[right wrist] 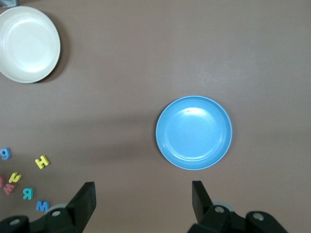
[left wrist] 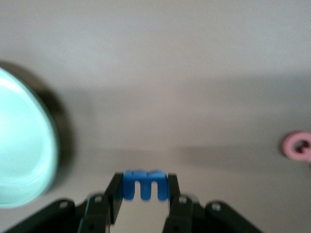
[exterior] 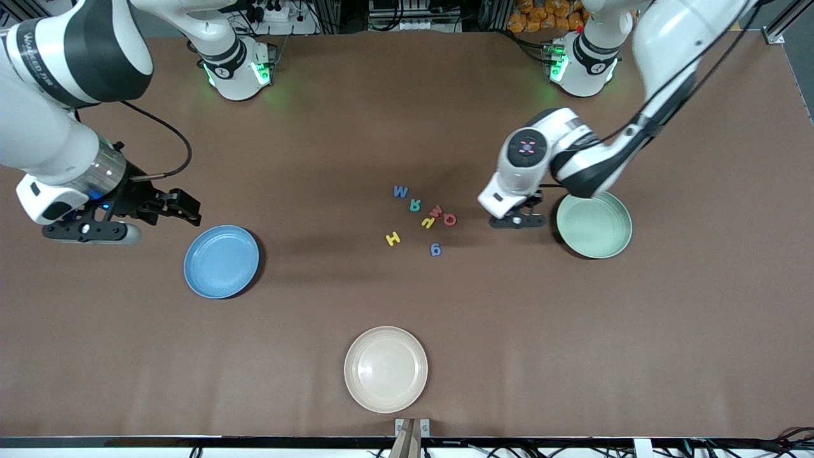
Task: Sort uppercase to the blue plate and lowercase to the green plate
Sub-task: 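Carry the blue m with the left gripper to the green plate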
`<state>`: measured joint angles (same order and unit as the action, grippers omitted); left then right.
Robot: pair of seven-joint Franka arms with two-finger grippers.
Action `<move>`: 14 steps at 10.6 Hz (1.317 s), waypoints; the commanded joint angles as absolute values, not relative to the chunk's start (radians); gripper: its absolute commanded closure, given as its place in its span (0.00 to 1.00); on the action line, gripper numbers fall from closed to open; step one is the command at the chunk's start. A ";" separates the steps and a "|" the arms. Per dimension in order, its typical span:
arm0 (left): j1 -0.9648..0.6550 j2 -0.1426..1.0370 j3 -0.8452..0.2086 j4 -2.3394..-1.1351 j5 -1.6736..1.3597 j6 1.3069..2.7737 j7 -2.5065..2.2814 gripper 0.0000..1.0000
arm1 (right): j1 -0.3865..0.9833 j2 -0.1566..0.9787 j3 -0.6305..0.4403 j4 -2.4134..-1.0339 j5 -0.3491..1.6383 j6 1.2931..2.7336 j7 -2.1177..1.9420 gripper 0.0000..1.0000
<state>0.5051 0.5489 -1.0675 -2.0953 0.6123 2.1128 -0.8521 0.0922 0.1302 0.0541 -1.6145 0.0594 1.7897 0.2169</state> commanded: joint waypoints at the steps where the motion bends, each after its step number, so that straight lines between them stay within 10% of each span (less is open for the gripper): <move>1: 0.757 0.526 -1.221 -2.176 0.630 2.094 -0.720 1.00 | 0.063 0.095 0.043 -1.617 0.060 1.773 0.216 0.07; 14: 1.154 0.598 -1.183 -2.352 0.848 2.372 -0.408 1.00 | 0.051 0.086 0.012 -1.617 0.011 1.766 0.110 0.03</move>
<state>1.1684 0.5885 -1.1741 -2.3463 0.8172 2.3528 -0.3743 0.0642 0.0947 0.0017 -1.6135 0.0185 1.7750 0.1239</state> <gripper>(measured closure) 0.590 0.026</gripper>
